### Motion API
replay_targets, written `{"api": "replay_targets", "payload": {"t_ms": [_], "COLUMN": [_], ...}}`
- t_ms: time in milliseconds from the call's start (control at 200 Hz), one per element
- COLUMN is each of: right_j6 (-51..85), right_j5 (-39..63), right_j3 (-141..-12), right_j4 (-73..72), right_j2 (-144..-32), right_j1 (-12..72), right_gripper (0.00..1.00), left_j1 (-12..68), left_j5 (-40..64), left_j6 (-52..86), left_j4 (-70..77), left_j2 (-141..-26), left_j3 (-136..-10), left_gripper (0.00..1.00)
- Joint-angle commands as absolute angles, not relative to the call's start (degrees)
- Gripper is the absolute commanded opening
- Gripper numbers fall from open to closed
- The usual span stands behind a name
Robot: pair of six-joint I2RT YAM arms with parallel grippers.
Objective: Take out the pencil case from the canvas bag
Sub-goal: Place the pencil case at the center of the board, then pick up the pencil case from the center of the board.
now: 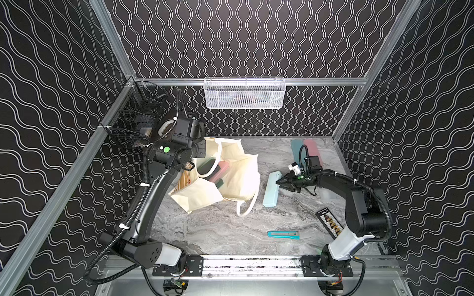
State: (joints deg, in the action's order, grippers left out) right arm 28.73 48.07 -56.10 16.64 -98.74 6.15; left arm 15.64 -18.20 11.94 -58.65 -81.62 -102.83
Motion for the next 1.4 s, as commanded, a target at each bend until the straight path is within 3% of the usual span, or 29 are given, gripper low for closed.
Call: {"api": "replay_targets", "payload": {"t_ms": [0,300,651,861,1081,1396], "right_j6": [28.48,26.89,25.05,28.02,36.06,39.89], "right_j5": [50.33,46.41,26.81,7.56,-3.07,-9.72], "right_j3": [-55.23,-54.23,-56.45,-60.01,-61.55,-66.88], "right_j4": [13.23,14.76,25.16,33.54,37.07,39.20], "right_j2": [-99.51,-99.99,-93.57,-90.79,-93.88,-101.22], "right_j1": [6.15,6.15,7.05,18.30,28.47,34.32], "right_gripper": [0.26,0.40,0.55,0.68,0.85,0.88], "left_j1": [15.56,15.63,15.51,14.54,11.49,6.88], "left_j5": [-17.60,-17.38,-19.15,-17.58,-16.27,-12.24], "left_j6": [11.98,11.78,12.78,15.18,17.87,20.10], "left_j4": [-53.13,-52.87,-53.60,-54.10,-55.54,-56.17], "left_j2": [-80.93,-80.63,-80.99,-81.73,-82.44,-82.10], "left_j3": [-102.70,-101.78,-102.91,-104.30,-105.28,-104.09], "left_gripper": [0.00,0.00,0.00,0.00,0.00,0.00]}}
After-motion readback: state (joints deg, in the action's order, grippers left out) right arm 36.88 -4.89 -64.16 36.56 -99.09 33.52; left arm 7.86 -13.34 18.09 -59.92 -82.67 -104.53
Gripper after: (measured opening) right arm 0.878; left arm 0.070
